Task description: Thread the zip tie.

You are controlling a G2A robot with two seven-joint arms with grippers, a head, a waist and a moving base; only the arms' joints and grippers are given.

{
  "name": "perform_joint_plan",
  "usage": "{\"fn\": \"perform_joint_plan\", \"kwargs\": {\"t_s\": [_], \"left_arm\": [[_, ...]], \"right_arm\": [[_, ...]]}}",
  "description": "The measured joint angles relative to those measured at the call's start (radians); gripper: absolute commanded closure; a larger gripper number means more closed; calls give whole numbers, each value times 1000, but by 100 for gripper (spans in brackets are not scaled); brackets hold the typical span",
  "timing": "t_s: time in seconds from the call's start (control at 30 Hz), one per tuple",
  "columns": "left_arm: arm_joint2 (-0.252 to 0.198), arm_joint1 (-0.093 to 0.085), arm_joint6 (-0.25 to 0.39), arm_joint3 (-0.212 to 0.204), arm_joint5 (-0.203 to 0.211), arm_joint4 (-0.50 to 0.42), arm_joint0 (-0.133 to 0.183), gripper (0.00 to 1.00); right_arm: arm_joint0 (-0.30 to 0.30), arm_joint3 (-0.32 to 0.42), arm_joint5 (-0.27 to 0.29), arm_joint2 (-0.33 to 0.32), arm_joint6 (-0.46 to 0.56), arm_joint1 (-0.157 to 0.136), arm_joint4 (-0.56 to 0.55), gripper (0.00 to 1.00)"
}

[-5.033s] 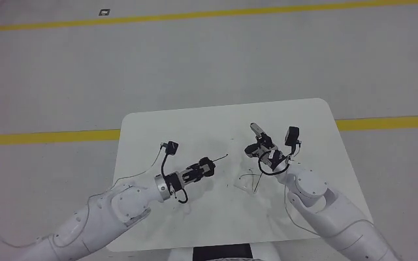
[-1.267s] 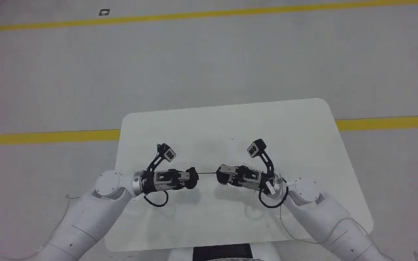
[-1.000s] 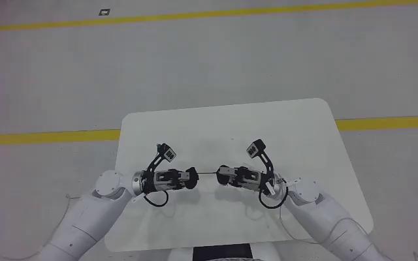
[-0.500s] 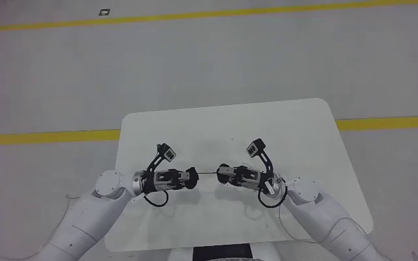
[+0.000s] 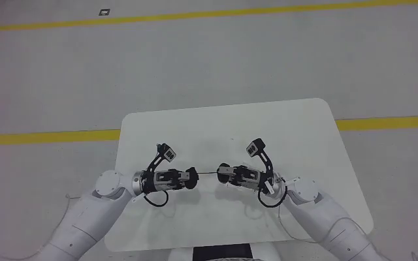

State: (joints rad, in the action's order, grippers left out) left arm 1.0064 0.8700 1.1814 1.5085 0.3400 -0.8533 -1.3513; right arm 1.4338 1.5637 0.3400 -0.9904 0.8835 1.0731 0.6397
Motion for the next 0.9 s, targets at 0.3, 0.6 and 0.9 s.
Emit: {"fn": "perform_joint_plan", "kwargs": {"t_s": [0.3,0.6,0.9], "left_arm": [[0,0,0,0,0,0,0,100],[0,0,0,0,0,0,0,100],[0,0,0,0,0,0,0,100]], "right_arm": [[5,0,0,-9,12,5,-5,88],[15,4,0,-25,30,13,-10,90],[23,5,0,-39,43,21,-19,91]]}}
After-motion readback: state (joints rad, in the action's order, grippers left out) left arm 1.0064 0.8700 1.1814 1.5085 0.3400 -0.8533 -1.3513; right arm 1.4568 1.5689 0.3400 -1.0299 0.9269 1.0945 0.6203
